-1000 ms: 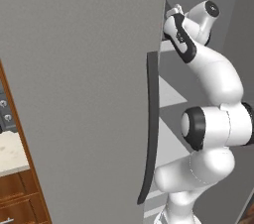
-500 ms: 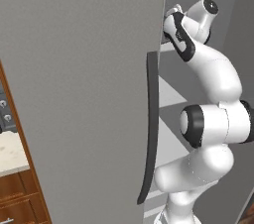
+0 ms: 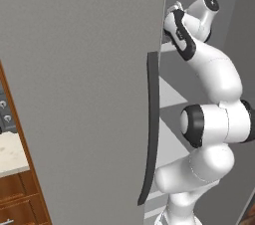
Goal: Take the lemon wedge and corn out of the freezer and place them in the tupperware container on the counter. Then put the tupperware containing the vegetables back in the freezer.
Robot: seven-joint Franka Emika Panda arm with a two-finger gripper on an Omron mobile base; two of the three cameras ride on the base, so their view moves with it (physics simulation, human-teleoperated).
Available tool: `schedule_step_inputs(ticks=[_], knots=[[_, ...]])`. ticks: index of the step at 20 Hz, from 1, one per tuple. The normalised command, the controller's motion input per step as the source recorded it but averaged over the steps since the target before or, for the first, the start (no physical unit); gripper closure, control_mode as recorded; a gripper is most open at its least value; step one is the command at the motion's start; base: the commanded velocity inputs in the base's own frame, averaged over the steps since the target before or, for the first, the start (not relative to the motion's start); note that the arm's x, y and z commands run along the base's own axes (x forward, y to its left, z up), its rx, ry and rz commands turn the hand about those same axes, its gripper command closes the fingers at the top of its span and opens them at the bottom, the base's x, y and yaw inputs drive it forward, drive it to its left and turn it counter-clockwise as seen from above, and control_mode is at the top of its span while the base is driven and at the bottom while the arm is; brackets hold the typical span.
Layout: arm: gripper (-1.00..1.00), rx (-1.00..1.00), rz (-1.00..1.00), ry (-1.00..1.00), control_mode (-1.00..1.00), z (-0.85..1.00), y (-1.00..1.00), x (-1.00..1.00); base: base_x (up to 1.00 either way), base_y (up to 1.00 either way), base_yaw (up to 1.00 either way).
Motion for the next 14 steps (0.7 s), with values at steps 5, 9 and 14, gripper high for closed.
schedule_step_inputs(ticks=[5, 9, 14], knots=[[-1.00, 0.00, 0.00, -0.21, -1.00, 0.26, 0.03, -0.43, 0.00, 0.00, 0.00], [-1.00, 0.00, 0.00, -0.24, -1.00, 0.06, 0.02, -0.46, 0.00, 0.00, 0.00], [-1.00, 0.00, 0.00, -0.27, -1.00, 0.25, 0.00, -0.86, 0.00, 0.00, 0.00]])
